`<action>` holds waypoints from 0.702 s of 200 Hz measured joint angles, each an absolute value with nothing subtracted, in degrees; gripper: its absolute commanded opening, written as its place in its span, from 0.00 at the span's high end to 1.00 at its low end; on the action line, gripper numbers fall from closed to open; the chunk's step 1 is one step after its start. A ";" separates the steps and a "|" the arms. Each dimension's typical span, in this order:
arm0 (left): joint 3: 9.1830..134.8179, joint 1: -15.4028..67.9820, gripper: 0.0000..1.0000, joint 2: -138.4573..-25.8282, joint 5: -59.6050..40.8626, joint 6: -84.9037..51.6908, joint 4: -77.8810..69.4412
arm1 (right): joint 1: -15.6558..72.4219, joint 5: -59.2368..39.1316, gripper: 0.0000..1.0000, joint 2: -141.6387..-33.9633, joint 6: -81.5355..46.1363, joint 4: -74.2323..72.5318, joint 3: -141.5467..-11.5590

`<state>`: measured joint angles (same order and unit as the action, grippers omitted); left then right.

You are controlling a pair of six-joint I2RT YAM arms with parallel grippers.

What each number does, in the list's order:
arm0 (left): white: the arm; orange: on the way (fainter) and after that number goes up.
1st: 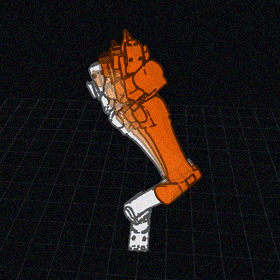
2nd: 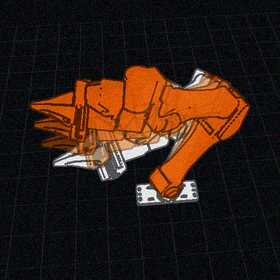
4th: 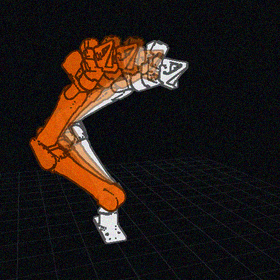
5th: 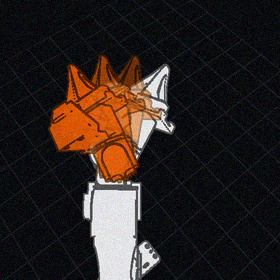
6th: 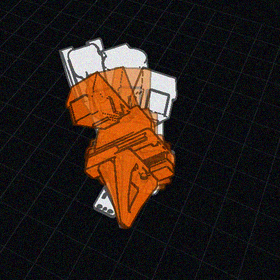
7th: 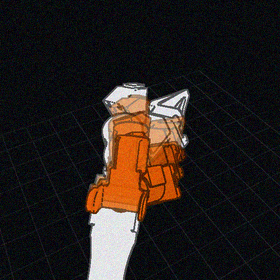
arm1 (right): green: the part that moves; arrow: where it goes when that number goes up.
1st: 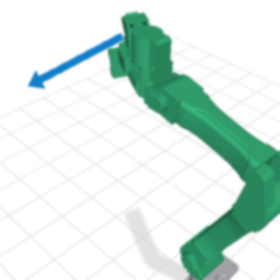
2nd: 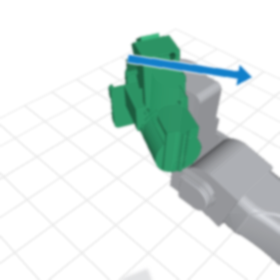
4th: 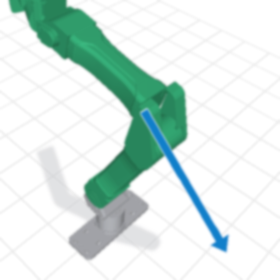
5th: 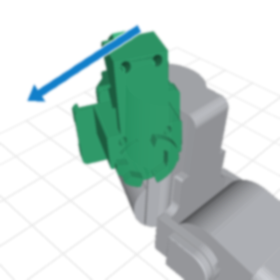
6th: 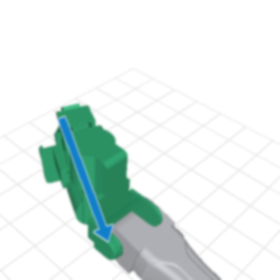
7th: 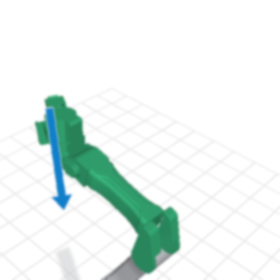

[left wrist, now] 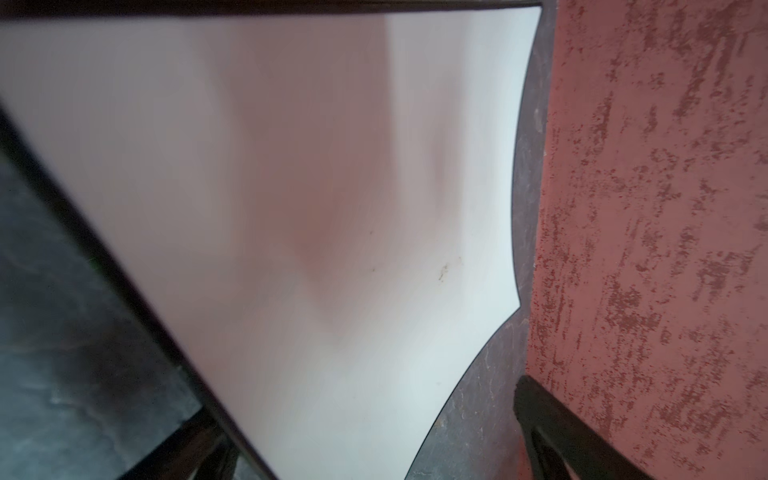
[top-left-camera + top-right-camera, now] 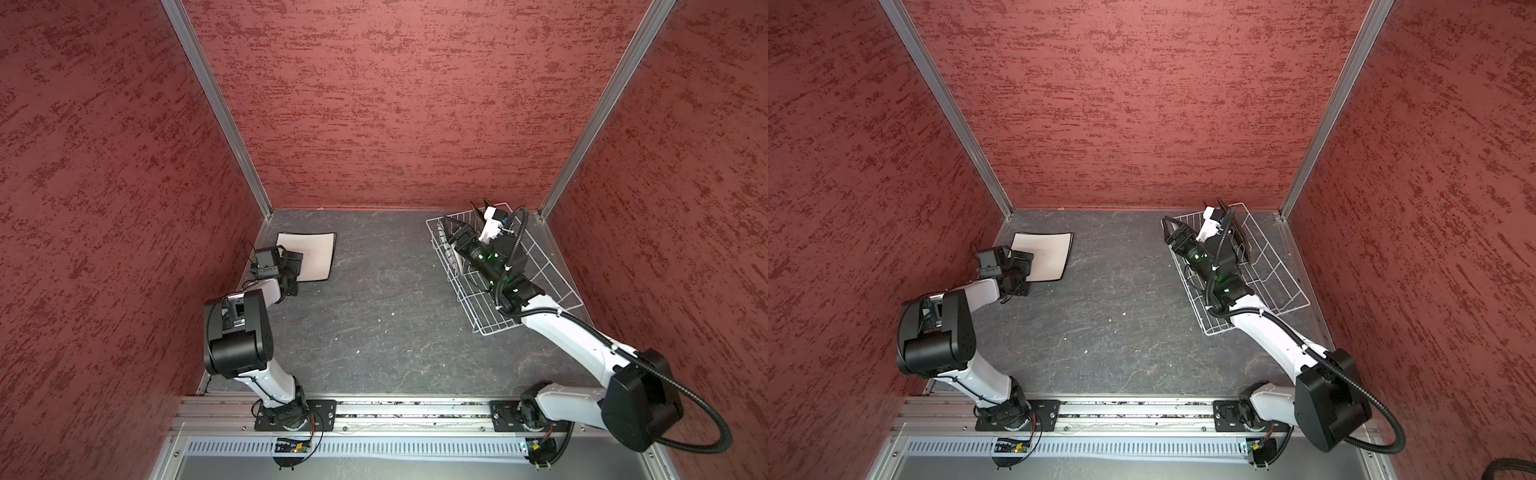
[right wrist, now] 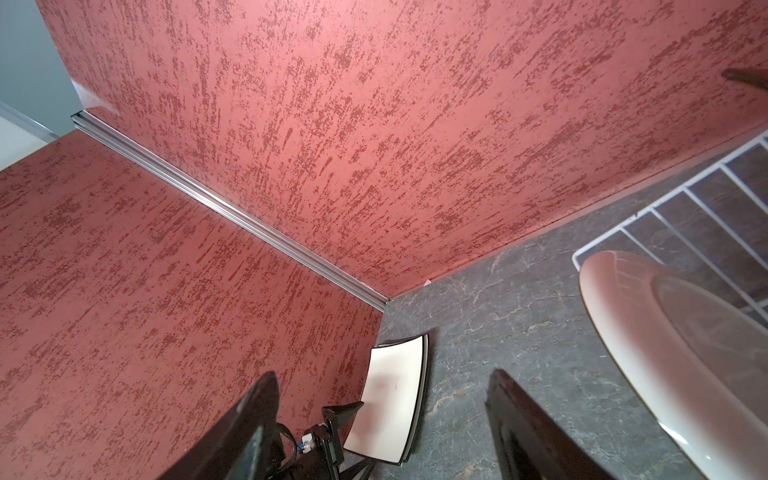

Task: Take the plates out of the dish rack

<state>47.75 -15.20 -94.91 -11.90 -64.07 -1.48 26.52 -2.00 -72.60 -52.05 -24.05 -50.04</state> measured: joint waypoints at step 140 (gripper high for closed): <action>50.59 -15.14 0.01 -93.65 -10.22 -60.53 3.92 | 26.24 -0.99 0.19 -68.23 -51.88 -23.73 -47.55</action>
